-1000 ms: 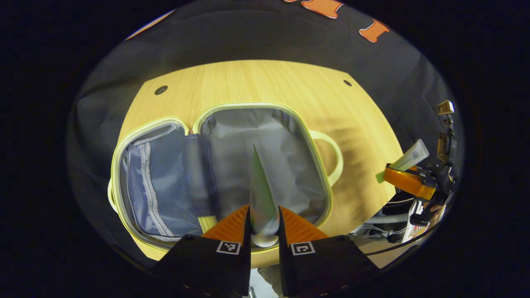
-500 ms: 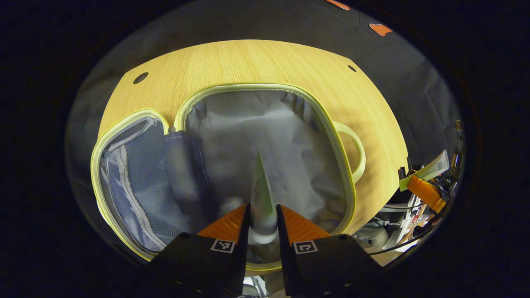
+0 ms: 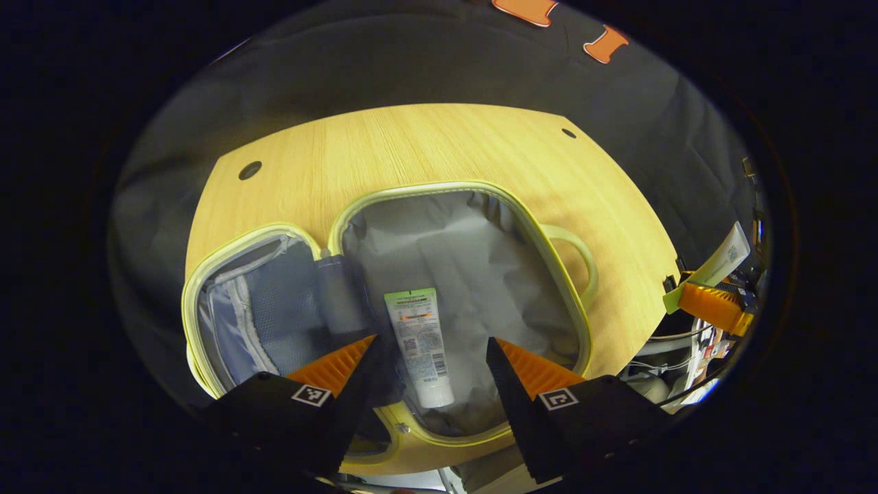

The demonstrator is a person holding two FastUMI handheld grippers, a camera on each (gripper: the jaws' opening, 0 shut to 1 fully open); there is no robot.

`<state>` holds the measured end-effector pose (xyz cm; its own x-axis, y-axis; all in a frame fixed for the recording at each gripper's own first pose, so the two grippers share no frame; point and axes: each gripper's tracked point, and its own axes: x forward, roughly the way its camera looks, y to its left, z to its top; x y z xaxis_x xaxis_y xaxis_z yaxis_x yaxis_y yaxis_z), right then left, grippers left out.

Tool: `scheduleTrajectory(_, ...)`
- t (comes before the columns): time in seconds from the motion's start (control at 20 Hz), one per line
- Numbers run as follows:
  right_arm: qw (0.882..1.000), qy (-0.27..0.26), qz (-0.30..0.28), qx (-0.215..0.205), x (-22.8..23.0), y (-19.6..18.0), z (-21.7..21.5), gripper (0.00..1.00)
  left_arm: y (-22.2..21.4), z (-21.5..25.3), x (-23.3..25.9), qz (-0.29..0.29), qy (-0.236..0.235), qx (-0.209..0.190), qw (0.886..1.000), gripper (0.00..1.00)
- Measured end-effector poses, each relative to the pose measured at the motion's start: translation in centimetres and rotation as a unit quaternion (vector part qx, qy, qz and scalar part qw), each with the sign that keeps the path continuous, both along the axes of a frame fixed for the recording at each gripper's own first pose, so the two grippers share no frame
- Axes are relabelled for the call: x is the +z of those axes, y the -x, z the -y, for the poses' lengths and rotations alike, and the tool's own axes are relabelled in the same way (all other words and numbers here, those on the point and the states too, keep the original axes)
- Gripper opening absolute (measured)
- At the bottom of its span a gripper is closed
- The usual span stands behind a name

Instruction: First open the suitcase, pack the skin care products into it, and then close the suitcase.

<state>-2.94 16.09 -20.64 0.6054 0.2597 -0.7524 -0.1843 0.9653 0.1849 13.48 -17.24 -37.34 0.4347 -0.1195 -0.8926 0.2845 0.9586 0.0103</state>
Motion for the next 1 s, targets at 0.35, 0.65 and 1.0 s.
scheduleTrajectory(0.35,0.997,0.006,0.029,0.066,4.0,-1.2,-5.2,0.31,-1.8,-7.0,7.9,0.186,-0.046,0.061,0.980,0.95)
scheduleTrajectory(0.65,0.990,-0.025,0.028,0.133,5.4,-2.6,-12.4,0.31,0.0,-12.9,13.3,0.272,-0.029,0.124,0.954,0.96)
scheduleTrajectory(1.0,0.981,0.036,-0.098,0.165,-3.5,-2.6,-12.1,0.30,3.7,-20.0,13.5,0.306,-0.049,0.215,0.926,0.98)
